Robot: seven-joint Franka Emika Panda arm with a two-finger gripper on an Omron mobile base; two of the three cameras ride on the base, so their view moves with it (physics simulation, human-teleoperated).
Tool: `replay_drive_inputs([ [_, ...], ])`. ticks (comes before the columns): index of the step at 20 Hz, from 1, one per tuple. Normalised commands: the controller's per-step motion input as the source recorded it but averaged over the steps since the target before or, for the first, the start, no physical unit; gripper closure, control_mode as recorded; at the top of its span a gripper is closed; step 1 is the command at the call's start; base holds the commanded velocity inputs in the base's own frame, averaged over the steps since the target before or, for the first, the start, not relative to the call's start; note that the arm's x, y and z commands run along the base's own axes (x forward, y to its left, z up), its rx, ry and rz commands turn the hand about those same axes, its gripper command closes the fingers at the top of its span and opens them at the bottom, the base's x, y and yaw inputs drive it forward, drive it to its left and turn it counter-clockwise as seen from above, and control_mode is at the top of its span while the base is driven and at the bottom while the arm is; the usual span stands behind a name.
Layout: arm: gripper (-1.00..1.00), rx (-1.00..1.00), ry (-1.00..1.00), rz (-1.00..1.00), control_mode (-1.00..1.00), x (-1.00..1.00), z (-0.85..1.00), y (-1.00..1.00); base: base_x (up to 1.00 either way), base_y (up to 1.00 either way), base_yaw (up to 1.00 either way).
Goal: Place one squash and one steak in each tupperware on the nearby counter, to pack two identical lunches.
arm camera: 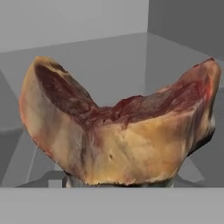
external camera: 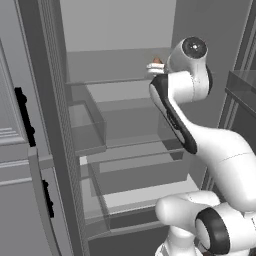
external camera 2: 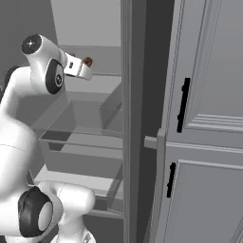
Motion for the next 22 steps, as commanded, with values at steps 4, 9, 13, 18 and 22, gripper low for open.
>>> replay_drive_inputs([
  [4, 1.0, -0.06, 0.0, 0.32, -1.0, -1.0, 0.01, 0.08, 0.0, 0.0, 0.0],
  [9, 1.0, -0.11, 0.0, 0.17, -1.0, -1.0, 0.02, 0.05, 0.0, 0.0, 0.0],
  [13, 1.0, -0.09, 0.0, 0.09, -1.0, -1.0, 0.01, 0.03, 0.0, 0.0, 0.0],
  [18, 1.0, -0.03, -0.01, 0.02, -1.0, -1.0, 0.0, 0.0, 0.0, 0.0, 0.0],
  [22, 1.0, 0.0, 0.0, 0.0, 1.0, 0.0, 0.0, 0.0, -1.0, 0.0, 0.0],
])
